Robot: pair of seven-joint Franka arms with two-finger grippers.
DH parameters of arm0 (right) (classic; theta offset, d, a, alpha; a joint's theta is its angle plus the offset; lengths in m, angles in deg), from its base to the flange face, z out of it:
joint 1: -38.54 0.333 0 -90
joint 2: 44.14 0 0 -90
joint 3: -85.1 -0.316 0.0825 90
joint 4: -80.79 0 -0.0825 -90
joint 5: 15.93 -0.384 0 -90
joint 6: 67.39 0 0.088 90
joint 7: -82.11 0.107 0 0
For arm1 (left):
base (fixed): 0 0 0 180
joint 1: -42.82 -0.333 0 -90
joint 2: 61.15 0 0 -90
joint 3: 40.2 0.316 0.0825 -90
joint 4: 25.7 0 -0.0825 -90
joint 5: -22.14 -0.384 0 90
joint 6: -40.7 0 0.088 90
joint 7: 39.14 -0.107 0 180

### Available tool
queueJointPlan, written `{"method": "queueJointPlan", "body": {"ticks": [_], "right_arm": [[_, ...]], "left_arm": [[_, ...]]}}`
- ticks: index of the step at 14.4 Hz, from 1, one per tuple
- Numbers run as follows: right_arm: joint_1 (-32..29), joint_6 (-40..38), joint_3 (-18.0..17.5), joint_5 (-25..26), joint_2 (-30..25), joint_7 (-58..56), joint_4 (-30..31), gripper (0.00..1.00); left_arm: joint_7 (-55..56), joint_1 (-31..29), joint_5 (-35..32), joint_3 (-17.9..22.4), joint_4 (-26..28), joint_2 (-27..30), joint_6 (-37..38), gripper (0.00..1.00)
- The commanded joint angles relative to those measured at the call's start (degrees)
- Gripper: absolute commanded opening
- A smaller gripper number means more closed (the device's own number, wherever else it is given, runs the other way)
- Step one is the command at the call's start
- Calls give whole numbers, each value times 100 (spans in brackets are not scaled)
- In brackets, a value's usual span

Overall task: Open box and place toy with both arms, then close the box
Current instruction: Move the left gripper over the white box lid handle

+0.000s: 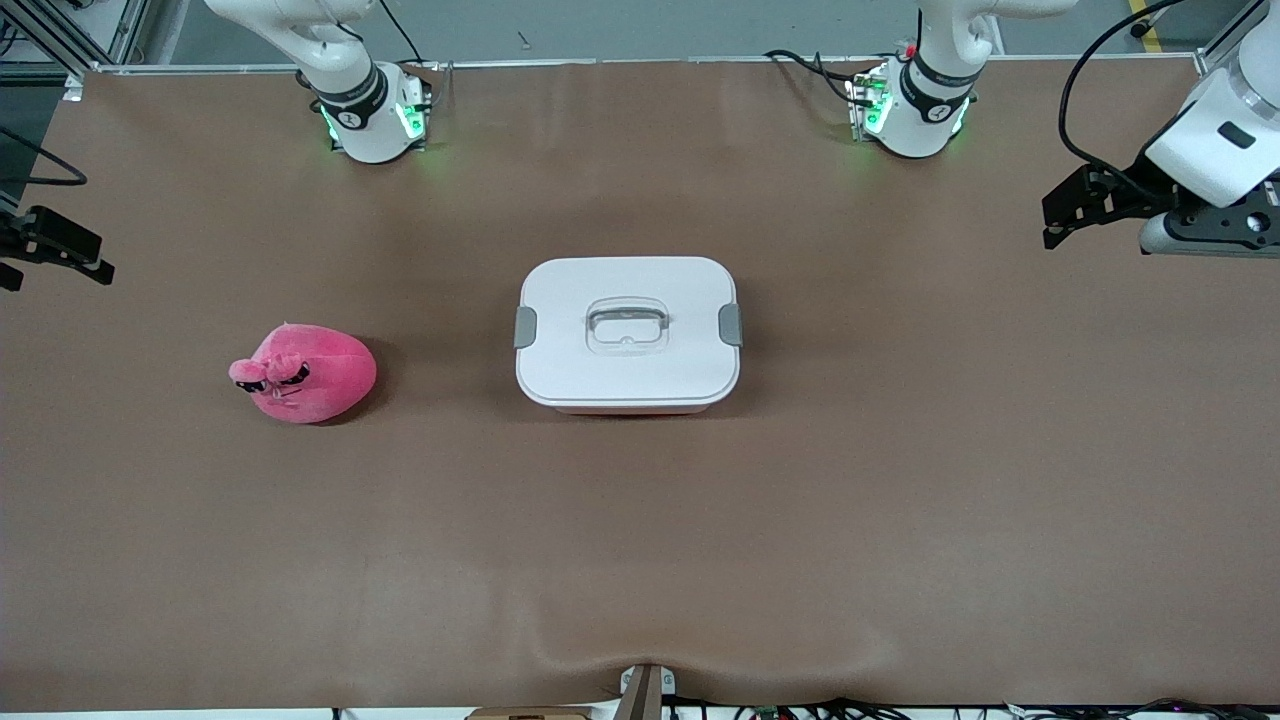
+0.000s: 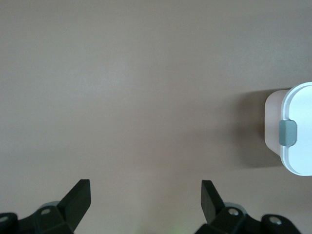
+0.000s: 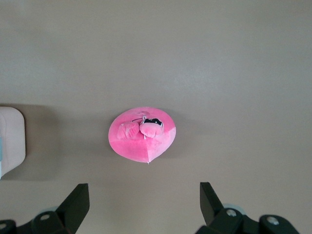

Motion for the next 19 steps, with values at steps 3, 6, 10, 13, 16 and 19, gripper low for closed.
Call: {"method": "queueJointPlan", "body": {"ticks": [3, 6, 10, 13, 16, 19], "right_arm": [[-13, -64, -66, -12, -110, 556, 93, 100], [-22, -56, -57, -12, -110, 547, 93, 100], [-22, -38, -57, 6, -110, 512, 84, 100], [-22, -38, -57, 15, -110, 486, 84, 100], [-31, -38, -57, 15, -110, 459, 84, 100], [-31, -38, -57, 15, -110, 459, 93, 100]], "left_arm": [[-3, -33, 74, 24, -200, -114, 163, 100], [-3, -42, 30, 42, -323, -281, 163, 100], [5, 2, 21, 77, -314, -448, 163, 100], [32, 98, -40, 7, -305, -834, 102, 100], [346, 475, -355, -28, -279, -993, -109, 100], [1233, 749, -419, -107, -252, -1055, -83, 100]]}}
